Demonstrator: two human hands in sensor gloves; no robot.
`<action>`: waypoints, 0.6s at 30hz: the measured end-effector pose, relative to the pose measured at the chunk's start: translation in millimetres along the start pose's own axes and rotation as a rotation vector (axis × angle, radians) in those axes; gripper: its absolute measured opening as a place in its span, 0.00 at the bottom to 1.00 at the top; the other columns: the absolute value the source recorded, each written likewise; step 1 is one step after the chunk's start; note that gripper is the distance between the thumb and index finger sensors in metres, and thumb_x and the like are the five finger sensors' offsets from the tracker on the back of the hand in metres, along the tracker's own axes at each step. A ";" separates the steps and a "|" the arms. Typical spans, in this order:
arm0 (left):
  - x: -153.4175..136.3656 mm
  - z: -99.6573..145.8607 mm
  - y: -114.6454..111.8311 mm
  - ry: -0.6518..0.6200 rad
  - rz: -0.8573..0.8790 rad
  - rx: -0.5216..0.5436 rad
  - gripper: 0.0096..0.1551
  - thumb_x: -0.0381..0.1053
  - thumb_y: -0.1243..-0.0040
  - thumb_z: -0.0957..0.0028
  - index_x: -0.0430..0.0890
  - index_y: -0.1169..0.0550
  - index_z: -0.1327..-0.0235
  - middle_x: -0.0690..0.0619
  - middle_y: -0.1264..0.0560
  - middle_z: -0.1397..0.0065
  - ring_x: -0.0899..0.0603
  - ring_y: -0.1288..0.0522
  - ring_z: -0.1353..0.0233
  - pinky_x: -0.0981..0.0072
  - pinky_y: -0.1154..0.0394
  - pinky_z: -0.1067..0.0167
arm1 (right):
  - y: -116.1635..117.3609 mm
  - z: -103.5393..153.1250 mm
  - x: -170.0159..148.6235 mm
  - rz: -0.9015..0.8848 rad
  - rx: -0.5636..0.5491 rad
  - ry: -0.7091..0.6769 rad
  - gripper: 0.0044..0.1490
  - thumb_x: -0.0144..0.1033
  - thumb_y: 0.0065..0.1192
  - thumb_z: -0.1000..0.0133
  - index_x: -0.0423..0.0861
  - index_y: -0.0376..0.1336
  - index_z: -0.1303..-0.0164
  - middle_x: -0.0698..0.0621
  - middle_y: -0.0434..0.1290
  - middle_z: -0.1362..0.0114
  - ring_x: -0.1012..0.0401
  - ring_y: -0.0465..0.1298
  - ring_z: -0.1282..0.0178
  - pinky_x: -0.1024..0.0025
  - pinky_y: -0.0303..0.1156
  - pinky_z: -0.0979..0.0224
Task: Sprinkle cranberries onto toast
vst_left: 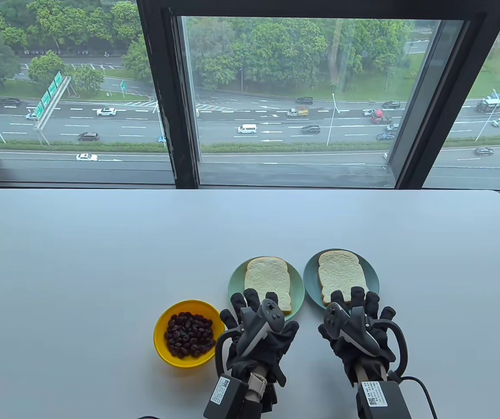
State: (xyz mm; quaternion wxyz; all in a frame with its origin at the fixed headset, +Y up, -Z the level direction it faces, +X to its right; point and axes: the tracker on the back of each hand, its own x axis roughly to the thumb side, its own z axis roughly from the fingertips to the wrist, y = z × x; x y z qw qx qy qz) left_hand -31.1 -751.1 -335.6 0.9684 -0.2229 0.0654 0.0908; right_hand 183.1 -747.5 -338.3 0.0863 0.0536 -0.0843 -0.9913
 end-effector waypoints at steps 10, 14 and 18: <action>-79.8 -7.6 45.4 0.168 0.020 0.158 0.50 0.79 0.62 0.57 0.76 0.69 0.29 0.64 0.82 0.20 0.48 0.87 0.23 0.42 0.79 0.23 | -2.0 -2.9 -5.5 -0.031 0.008 0.010 0.52 0.72 0.28 0.56 0.61 0.23 0.29 0.41 0.27 0.22 0.39 0.35 0.20 0.30 0.45 0.26; -135.2 -8.0 53.8 0.284 0.195 0.106 0.49 0.76 0.58 0.55 0.78 0.68 0.31 0.67 0.83 0.20 0.51 0.88 0.23 0.45 0.81 0.22 | -0.5 -3.8 -10.4 -0.049 0.012 0.024 0.52 0.71 0.29 0.56 0.61 0.23 0.28 0.41 0.27 0.22 0.39 0.36 0.20 0.31 0.45 0.26; -179.0 -8.7 54.6 0.344 0.441 0.054 0.47 0.69 0.52 0.50 0.80 0.65 0.31 0.71 0.80 0.19 0.52 0.85 0.21 0.47 0.79 0.19 | 1.3 -4.1 -12.0 -0.046 0.024 0.029 0.52 0.71 0.30 0.56 0.60 0.24 0.28 0.41 0.27 0.22 0.39 0.36 0.20 0.31 0.46 0.26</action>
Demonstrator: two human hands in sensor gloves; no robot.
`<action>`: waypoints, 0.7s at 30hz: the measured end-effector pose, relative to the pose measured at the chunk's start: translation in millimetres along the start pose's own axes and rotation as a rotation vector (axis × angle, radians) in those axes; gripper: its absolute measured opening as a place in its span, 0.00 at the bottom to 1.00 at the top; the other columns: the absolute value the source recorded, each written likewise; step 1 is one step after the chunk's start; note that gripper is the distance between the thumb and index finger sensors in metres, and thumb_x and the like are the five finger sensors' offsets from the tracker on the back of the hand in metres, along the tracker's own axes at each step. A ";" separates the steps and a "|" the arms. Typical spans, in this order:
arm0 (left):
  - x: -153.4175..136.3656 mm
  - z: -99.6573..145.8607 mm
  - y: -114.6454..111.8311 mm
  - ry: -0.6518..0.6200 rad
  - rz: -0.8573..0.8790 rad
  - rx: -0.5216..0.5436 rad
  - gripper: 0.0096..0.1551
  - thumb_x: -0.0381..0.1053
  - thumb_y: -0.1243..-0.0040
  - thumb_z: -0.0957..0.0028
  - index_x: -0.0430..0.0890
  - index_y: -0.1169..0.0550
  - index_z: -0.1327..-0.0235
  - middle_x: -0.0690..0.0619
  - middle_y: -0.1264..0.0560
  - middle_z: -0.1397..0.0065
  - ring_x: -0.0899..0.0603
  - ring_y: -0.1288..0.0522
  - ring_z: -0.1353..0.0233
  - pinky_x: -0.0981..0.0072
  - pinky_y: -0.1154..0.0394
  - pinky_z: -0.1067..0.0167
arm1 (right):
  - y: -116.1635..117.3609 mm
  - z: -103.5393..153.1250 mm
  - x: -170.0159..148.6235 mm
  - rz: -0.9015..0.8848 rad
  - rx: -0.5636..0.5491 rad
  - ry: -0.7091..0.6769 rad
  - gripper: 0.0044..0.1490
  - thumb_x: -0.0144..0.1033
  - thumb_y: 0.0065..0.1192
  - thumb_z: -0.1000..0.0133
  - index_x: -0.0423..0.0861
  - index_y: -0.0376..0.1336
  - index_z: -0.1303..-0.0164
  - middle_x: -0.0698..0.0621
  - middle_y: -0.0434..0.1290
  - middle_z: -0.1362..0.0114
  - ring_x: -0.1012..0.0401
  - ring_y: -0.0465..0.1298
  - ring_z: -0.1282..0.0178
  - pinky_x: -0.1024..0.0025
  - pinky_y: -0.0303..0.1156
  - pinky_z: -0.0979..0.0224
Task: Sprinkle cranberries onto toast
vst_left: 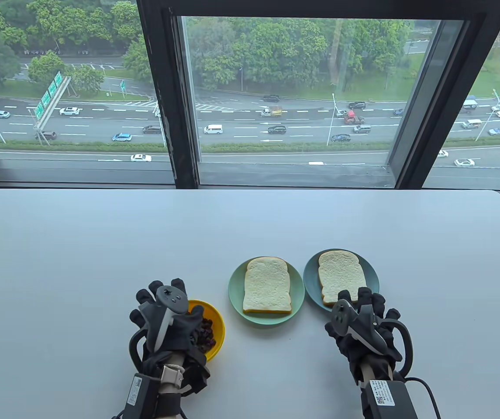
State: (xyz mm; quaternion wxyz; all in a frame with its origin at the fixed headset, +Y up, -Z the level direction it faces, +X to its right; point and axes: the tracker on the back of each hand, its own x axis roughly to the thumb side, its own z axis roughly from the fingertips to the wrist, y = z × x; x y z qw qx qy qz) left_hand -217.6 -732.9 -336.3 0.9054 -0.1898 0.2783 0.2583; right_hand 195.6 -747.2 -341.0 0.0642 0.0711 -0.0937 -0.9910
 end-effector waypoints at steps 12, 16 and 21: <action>-18.0 -12.0 -3.7 0.144 0.039 -0.049 0.41 0.48 0.46 0.44 0.71 0.52 0.25 0.58 0.42 0.17 0.48 0.36 0.22 0.61 0.25 0.31 | 0.9 -0.5 0.1 0.002 0.003 -0.003 0.51 0.69 0.32 0.55 0.60 0.25 0.28 0.41 0.28 0.23 0.40 0.37 0.20 0.33 0.48 0.25; -15.7 -11.5 -5.8 0.210 -0.105 0.015 0.40 0.47 0.45 0.46 0.70 0.47 0.25 0.59 0.31 0.28 0.52 0.27 0.34 0.65 0.17 0.47 | 1.8 -1.0 -1.6 0.004 0.003 0.000 0.51 0.69 0.32 0.55 0.60 0.26 0.28 0.41 0.28 0.23 0.40 0.38 0.20 0.34 0.49 0.25; -21.2 -11.4 -2.0 0.190 0.047 -0.012 0.36 0.46 0.43 0.51 0.68 0.38 0.29 0.54 0.28 0.36 0.48 0.25 0.42 0.63 0.15 0.56 | 2.4 -1.5 -2.4 -0.007 0.005 0.003 0.50 0.68 0.33 0.55 0.60 0.26 0.28 0.41 0.28 0.23 0.40 0.38 0.20 0.34 0.49 0.25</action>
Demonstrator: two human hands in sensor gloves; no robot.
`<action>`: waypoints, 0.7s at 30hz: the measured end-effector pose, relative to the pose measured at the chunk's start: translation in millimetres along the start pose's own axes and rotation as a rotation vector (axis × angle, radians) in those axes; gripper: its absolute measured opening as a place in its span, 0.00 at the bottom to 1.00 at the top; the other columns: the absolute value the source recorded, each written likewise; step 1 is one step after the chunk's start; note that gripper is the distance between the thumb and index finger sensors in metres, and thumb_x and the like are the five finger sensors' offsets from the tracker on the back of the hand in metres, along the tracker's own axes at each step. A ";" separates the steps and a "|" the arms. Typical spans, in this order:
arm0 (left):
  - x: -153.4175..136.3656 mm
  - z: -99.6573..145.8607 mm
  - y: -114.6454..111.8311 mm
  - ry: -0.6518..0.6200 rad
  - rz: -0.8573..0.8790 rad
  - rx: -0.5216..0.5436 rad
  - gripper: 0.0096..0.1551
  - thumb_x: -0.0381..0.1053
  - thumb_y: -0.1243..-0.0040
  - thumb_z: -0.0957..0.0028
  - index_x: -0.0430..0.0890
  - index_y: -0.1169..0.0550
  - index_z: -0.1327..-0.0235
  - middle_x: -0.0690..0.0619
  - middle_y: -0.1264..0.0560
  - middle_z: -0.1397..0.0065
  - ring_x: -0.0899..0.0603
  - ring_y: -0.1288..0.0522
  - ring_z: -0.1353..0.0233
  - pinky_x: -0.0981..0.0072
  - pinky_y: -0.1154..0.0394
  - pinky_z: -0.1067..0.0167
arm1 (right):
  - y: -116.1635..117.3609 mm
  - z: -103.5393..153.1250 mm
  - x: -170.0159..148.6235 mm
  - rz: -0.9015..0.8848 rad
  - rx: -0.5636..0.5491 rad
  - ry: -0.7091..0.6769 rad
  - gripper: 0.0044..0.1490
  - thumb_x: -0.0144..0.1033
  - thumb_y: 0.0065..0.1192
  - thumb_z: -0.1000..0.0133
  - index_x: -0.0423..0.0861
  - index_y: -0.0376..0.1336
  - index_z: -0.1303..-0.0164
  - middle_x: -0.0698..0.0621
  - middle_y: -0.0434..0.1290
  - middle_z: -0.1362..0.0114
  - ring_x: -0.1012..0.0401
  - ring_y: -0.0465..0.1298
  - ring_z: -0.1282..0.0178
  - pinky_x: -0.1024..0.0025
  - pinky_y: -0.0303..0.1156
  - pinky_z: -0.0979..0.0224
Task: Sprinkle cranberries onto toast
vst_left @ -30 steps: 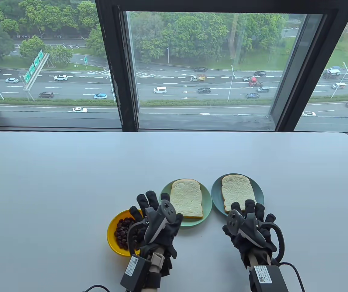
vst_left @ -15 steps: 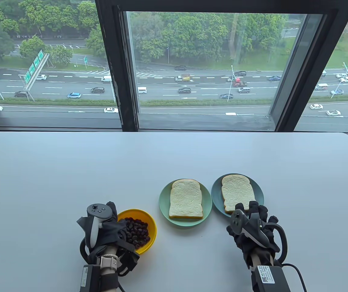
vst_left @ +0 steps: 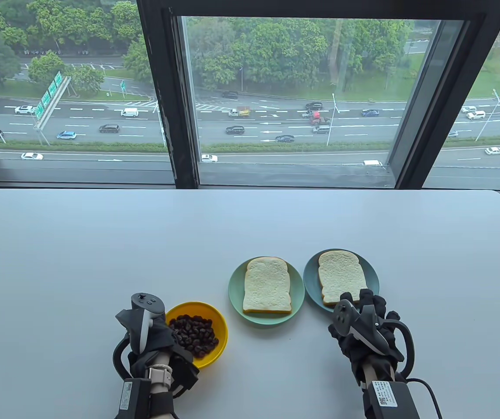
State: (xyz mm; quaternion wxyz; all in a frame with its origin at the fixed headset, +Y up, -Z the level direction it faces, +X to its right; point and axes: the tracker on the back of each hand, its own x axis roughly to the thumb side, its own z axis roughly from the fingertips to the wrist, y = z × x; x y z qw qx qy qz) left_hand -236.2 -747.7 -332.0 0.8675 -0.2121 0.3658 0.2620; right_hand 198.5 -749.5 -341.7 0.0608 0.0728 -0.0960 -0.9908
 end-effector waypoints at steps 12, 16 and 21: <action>-14.5 -4.7 -2.3 -0.133 0.491 -0.177 0.32 0.43 0.37 0.57 0.58 0.34 0.38 0.45 0.28 0.47 0.41 0.25 0.55 0.58 0.13 0.69 | 2.2 -0.7 -1.7 -0.019 0.006 0.004 0.50 0.68 0.33 0.54 0.60 0.27 0.27 0.41 0.29 0.23 0.40 0.39 0.20 0.35 0.50 0.25; -6.5 2.9 -9.2 -0.249 0.601 -0.268 0.32 0.42 0.37 0.57 0.56 0.35 0.39 0.44 0.28 0.47 0.40 0.25 0.55 0.58 0.12 0.71 | 1.9 -1.2 -2.2 -0.010 0.006 0.002 0.50 0.68 0.33 0.54 0.60 0.27 0.27 0.41 0.29 0.23 0.40 0.39 0.20 0.35 0.50 0.25; 7.1 19.0 -23.9 -0.352 0.582 -0.420 0.32 0.42 0.38 0.56 0.56 0.36 0.38 0.44 0.29 0.47 0.40 0.25 0.55 0.59 0.11 0.70 | 3.3 -3.0 -7.5 -0.025 0.012 0.015 0.50 0.68 0.33 0.54 0.60 0.28 0.27 0.41 0.29 0.23 0.41 0.39 0.20 0.35 0.51 0.25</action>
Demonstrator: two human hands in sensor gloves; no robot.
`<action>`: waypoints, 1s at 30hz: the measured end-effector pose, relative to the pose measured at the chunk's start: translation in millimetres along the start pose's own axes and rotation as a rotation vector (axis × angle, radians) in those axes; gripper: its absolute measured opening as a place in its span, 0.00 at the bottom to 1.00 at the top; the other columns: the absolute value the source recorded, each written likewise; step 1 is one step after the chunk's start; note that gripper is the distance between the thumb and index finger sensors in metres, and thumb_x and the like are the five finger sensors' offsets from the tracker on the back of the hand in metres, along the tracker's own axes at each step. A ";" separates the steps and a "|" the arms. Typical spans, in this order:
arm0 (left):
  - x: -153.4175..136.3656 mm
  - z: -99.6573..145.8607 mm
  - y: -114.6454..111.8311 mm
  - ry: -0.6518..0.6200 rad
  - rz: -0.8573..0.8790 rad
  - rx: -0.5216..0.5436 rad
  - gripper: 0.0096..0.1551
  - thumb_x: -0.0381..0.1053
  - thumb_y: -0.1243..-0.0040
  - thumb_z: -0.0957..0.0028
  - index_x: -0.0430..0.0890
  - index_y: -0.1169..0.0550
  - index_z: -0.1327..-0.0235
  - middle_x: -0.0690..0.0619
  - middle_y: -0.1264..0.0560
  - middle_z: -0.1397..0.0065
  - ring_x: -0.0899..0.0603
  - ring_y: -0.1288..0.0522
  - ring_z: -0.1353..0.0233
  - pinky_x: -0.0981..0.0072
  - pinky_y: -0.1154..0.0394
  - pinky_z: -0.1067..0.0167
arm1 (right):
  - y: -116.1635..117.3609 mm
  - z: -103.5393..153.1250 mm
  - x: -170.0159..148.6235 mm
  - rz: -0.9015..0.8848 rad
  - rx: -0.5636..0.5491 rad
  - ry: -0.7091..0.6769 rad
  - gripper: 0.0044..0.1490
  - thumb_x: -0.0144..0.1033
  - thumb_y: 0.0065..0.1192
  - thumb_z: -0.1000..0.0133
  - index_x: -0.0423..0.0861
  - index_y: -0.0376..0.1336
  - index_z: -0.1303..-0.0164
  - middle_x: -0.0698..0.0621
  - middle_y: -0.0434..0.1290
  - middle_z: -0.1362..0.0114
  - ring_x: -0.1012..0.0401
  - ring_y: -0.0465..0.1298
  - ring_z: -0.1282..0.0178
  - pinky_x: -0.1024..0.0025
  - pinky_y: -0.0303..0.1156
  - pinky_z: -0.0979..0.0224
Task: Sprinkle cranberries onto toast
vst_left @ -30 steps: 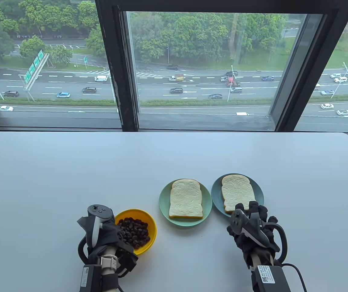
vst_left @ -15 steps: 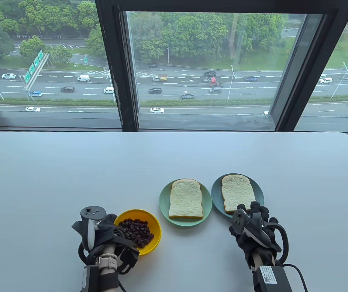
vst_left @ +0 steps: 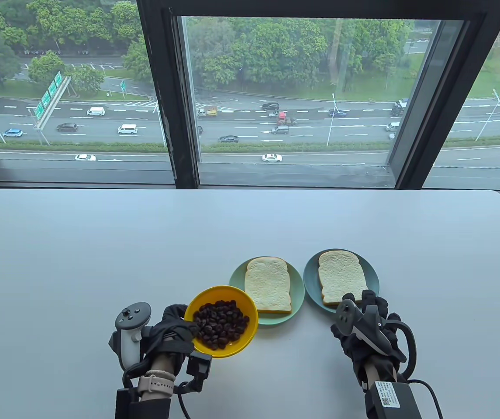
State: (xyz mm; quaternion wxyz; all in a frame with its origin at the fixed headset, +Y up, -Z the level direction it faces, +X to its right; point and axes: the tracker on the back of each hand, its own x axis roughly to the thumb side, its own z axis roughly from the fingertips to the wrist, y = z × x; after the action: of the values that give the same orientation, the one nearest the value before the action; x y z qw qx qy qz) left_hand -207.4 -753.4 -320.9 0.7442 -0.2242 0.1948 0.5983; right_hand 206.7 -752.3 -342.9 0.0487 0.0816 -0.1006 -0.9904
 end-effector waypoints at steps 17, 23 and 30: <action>-2.2 1.0 -48.4 -0.010 -0.155 -0.222 0.33 0.42 0.39 0.55 0.55 0.38 0.37 0.43 0.30 0.46 0.39 0.26 0.55 0.59 0.11 0.69 | -10.5 0.4 9.2 -0.050 -0.003 -0.036 0.50 0.67 0.35 0.54 0.60 0.28 0.27 0.41 0.31 0.22 0.42 0.43 0.20 0.38 0.54 0.24; -1.1 2.9 -51.6 -0.025 -0.176 -0.217 0.33 0.42 0.39 0.55 0.55 0.38 0.37 0.43 0.31 0.46 0.39 0.26 0.54 0.59 0.11 0.69 | -59.7 26.6 48.6 -0.239 -0.148 -0.308 0.51 0.66 0.47 0.55 0.64 0.30 0.28 0.41 0.38 0.21 0.42 0.51 0.20 0.44 0.61 0.25; -2.7 4.1 -54.9 -0.023 -0.175 -0.218 0.33 0.42 0.39 0.54 0.55 0.39 0.37 0.43 0.31 0.46 0.40 0.26 0.54 0.59 0.11 0.68 | -95.2 81.6 120.7 -0.331 -0.202 -0.700 0.54 0.60 0.57 0.56 0.63 0.34 0.28 0.43 0.45 0.22 0.45 0.59 0.22 0.55 0.69 0.25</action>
State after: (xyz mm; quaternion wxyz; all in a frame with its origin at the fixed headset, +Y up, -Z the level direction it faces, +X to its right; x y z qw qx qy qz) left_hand -154.2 -763.3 -310.5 0.7669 -0.3128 0.0998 0.5514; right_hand 66.5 -657.5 -302.1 -0.1412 -0.2508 0.0011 -0.9577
